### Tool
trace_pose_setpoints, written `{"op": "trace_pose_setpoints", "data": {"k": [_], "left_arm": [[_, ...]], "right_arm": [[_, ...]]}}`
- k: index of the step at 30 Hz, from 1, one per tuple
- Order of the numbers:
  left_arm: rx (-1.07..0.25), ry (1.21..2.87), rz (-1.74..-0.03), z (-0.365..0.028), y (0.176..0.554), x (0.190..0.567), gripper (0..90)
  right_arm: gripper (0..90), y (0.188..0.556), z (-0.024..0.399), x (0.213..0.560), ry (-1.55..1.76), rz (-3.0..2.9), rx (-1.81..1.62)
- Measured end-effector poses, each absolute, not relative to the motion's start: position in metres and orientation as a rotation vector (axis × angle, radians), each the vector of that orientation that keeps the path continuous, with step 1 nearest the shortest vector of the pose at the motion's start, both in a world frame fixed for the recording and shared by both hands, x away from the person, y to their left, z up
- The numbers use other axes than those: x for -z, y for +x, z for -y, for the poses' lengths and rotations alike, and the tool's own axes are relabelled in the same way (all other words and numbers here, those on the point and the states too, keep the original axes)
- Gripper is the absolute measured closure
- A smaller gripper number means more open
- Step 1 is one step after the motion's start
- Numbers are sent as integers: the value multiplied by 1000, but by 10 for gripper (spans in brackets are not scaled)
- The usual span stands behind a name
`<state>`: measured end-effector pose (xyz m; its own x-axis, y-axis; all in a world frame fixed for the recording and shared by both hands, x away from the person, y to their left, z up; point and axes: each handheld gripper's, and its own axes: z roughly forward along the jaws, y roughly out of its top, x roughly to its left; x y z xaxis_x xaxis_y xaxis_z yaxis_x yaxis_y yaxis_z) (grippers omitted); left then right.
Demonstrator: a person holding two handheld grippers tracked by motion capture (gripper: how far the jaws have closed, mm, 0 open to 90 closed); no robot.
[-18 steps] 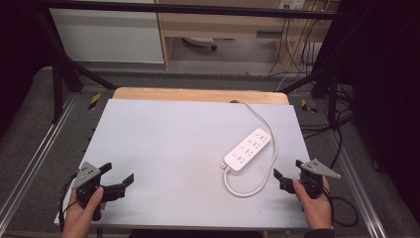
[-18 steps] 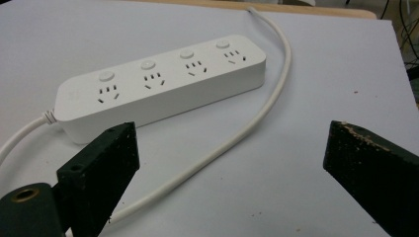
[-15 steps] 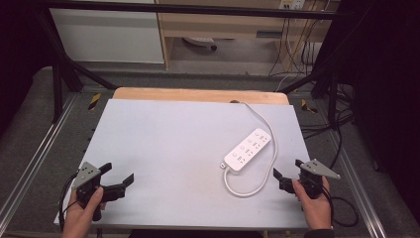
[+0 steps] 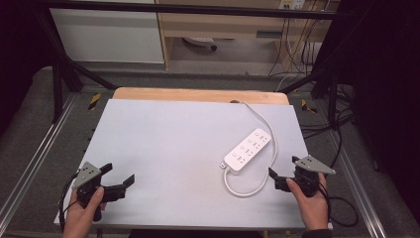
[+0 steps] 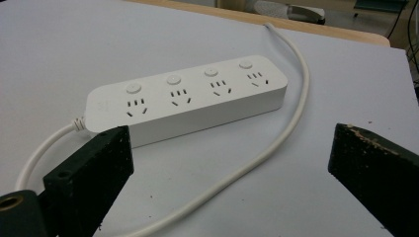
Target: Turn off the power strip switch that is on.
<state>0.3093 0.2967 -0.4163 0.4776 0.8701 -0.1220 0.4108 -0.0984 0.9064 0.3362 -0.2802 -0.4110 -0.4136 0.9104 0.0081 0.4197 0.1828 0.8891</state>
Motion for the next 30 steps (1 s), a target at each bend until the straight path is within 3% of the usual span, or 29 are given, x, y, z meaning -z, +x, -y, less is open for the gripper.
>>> {"op": "trace_pose_setpoints", "data": {"k": [30], "left_arm": [[-581,1725,-1123,-296,310,418,61]], "right_arm": [[51,338,258,391,1251,-1818,-1278]]}}
